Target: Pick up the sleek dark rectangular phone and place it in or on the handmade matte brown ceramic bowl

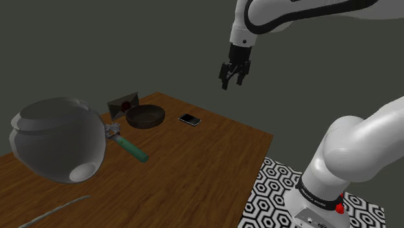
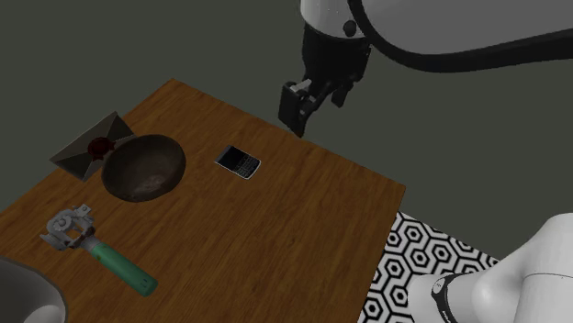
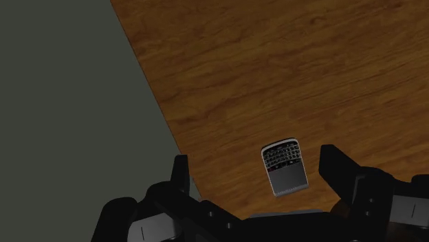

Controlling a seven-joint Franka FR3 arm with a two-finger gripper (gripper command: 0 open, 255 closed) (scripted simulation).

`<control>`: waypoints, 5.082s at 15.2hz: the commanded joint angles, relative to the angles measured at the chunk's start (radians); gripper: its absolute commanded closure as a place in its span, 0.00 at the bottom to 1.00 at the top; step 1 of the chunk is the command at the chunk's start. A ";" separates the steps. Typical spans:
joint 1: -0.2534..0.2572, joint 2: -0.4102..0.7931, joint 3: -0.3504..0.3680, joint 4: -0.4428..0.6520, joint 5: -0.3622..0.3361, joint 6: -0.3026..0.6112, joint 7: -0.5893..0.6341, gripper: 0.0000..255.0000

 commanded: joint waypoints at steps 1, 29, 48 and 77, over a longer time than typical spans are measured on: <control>0.008 0.054 0.010 -0.005 0.007 0.054 0.011 0.00; 0.057 0.616 0.067 0.098 0.024 0.470 0.067 0.00; 0.056 0.561 0.067 0.134 0.028 0.379 0.065 1.00; 0.160 0.877 0.135 0.809 -0.019 0.019 0.246 1.00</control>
